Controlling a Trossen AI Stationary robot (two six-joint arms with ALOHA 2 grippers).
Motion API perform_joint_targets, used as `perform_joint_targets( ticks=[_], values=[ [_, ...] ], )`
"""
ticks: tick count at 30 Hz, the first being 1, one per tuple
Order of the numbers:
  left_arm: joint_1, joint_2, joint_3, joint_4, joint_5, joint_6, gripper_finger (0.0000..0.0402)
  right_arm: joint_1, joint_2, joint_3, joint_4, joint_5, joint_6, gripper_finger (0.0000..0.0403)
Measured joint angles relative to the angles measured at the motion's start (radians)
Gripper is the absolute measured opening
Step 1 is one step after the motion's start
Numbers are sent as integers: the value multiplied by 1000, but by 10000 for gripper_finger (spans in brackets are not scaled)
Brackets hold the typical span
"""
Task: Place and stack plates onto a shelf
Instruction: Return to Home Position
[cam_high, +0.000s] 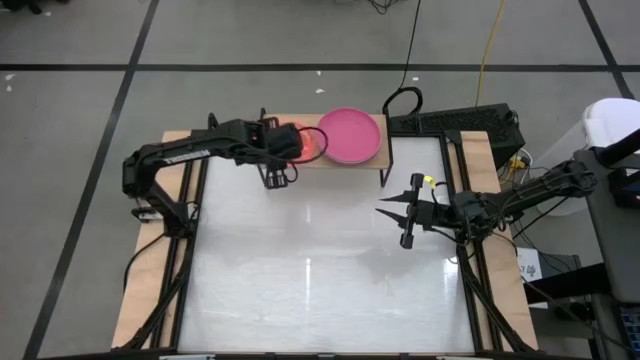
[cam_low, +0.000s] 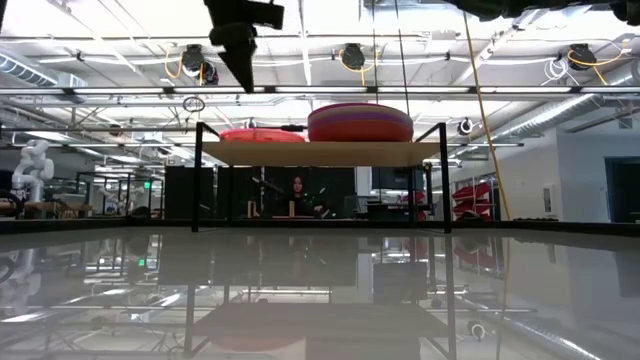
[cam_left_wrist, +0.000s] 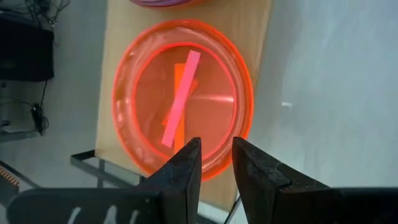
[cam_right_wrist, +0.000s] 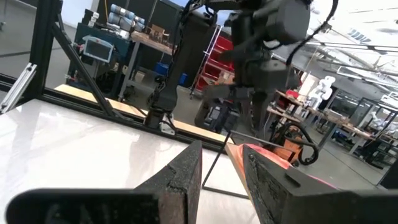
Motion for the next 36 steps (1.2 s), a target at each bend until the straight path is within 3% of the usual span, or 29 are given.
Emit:
perform_joint_targets(
  ticks=[6,11,14,19,25,29,36],
  values=[
    [-32,-154,0,2,10,-92,97,8,-29,0,-52,2,-3,98],
    [-92,-334,-30,94,28,-166,97,8,-155,0,-183,46,23,98],
    [-149,-467,-140,231,28,-166,97,8,-258,0,-283,50,57,98],
    [-239,-710,-424,505,32,-158,97,20,-481,0,-451,22,107,98],
    [-287,-956,-683,747,28,-155,97,28,-719,2,-484,-11,166,98],
    [-289,-1064,-803,856,25,-132,97,28,-771,0,-564,-30,174,98],
    [-288,-1166,-953,864,-60,-185,97,28,-774,0,-760,-29,263,98]
  ],
)
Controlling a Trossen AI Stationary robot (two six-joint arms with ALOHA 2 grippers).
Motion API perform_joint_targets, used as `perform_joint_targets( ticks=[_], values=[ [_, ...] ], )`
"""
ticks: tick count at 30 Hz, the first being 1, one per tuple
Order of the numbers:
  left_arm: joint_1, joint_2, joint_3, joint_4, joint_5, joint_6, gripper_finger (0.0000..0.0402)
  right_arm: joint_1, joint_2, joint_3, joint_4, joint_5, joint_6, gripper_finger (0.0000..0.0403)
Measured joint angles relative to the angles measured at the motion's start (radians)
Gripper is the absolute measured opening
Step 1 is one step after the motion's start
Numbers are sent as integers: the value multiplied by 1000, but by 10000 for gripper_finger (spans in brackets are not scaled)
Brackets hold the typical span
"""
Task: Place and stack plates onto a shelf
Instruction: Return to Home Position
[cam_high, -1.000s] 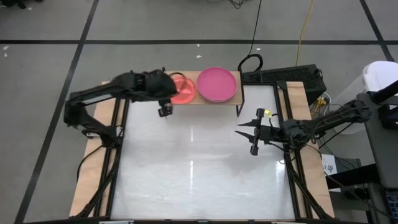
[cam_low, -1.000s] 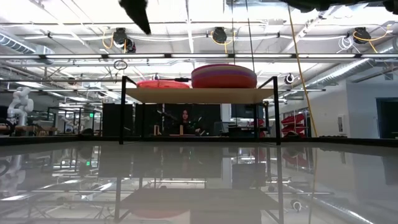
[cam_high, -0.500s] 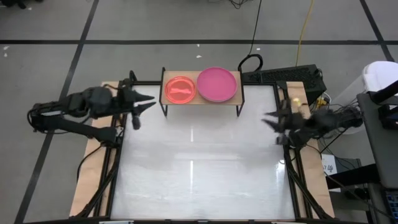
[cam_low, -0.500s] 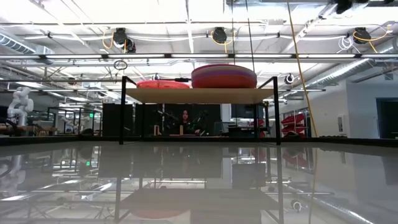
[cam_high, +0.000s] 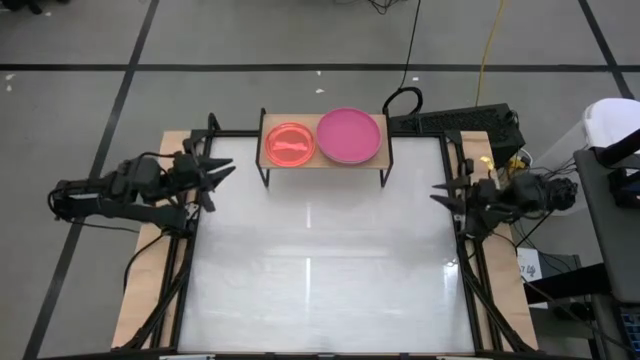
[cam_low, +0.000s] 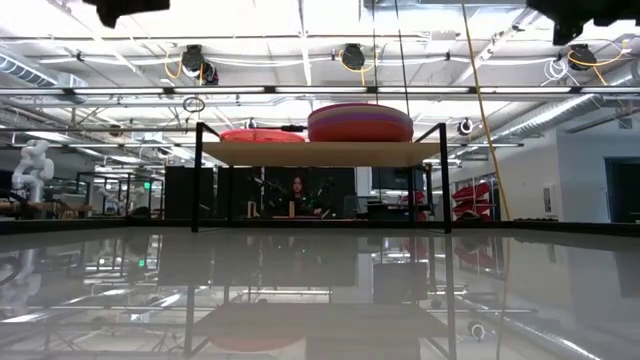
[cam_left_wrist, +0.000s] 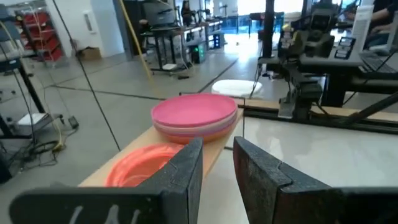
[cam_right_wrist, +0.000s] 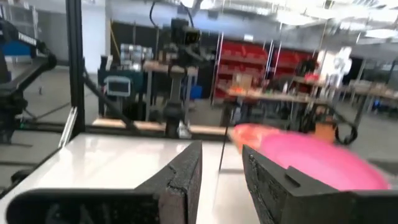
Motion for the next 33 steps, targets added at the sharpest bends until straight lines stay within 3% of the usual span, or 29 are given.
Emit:
perform_joint_targets(
  ticks=[4,8,14,21,24,29,33],
  values=[
    [0,-52,-108,46,29,-28,97,0,1,-21,-34,-1,76,98],
    [0,-127,-271,181,35,-27,97,0,-1,-116,58,0,91,98],
    [0,-259,-483,394,66,-22,97,0,0,-322,320,2,27,98],
    [0,-378,-630,461,121,-47,96,0,1,-477,655,4,-39,98],
    [0,-404,-663,461,130,-60,80,0,3,-477,619,6,-37,98],
    [0,-418,-697,468,171,-64,15,0,2,-478,617,6,-36,98],
    [0,-418,-707,468,177,-78,6,0,2,-479,585,6,-36,98]
  ],
)
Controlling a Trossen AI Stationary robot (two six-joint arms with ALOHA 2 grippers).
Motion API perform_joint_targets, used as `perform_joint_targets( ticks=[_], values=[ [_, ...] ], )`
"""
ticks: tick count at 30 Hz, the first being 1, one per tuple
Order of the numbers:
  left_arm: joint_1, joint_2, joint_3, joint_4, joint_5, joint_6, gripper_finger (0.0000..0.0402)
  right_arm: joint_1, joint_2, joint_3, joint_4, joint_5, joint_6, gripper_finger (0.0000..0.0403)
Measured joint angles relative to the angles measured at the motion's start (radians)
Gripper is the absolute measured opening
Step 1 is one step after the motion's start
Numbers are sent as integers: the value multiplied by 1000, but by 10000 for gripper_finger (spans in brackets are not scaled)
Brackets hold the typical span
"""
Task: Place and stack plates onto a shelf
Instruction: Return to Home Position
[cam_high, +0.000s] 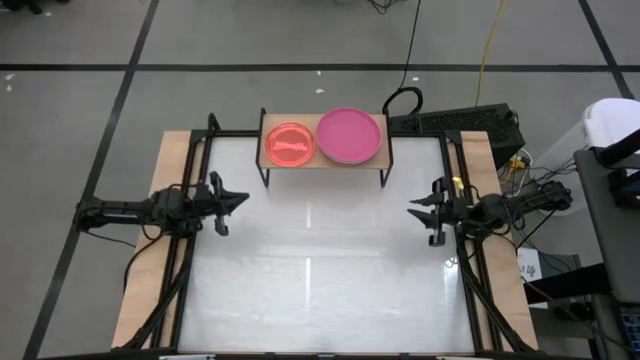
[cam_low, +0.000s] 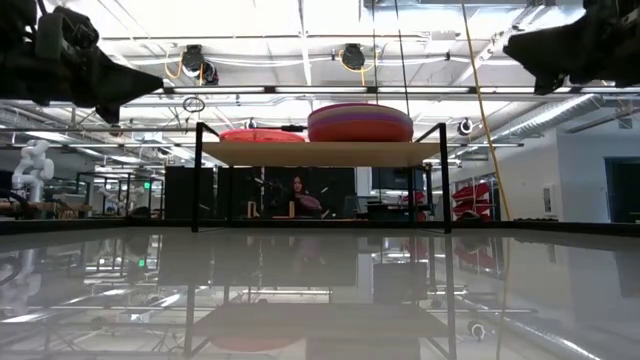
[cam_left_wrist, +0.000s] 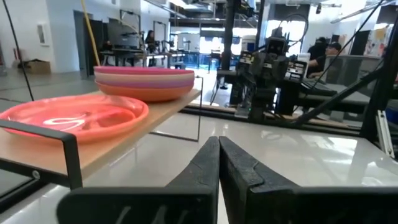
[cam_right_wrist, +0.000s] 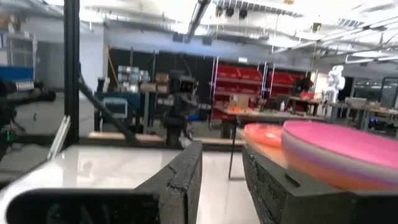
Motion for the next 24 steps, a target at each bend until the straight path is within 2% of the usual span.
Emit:
perform_joint_targets(
  ticks=[11,19,24],
  values=[
    [0,4,-7,-56,1,0,4,0,1,-2,-188,-1,92,98],
    [0,3,-7,-21,0,-56,4,0,1,-2,-201,-5,113,98],
    [0,3,-7,9,-4,-55,4,0,1,-3,-199,-5,64,92]
  ],
)
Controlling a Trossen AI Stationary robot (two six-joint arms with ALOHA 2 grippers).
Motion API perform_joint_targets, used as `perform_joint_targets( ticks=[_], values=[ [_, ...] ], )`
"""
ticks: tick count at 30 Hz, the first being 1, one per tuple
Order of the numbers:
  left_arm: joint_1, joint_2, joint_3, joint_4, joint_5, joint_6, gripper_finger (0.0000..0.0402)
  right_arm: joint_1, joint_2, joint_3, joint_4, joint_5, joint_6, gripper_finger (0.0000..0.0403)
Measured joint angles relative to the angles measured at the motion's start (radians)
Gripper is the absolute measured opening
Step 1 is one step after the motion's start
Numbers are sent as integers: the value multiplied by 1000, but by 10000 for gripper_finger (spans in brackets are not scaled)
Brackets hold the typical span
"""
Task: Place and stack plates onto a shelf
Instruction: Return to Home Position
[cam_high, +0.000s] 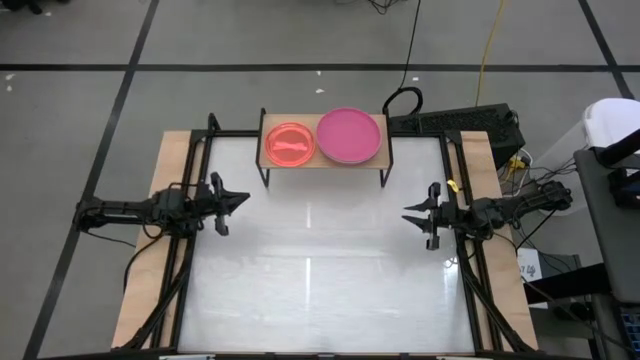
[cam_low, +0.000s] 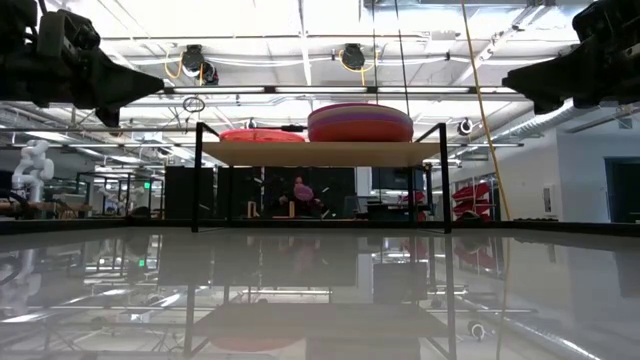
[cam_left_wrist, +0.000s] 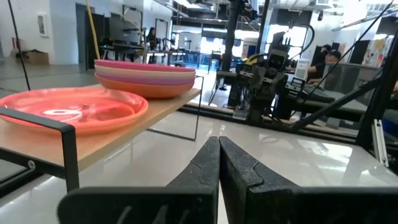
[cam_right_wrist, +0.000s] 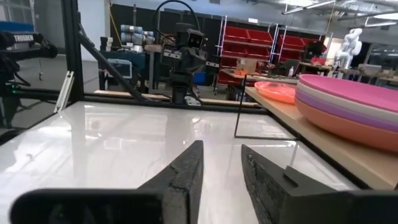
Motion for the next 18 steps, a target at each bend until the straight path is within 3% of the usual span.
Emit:
perform_joint_targets(
  ticks=[7,18],
  values=[
    [0,0,0,9,0,22,4,0,0,0,0,0,-5,9],
    [0,0,0,14,-1,4,4,0,0,0,0,0,74,7]
  ],
)
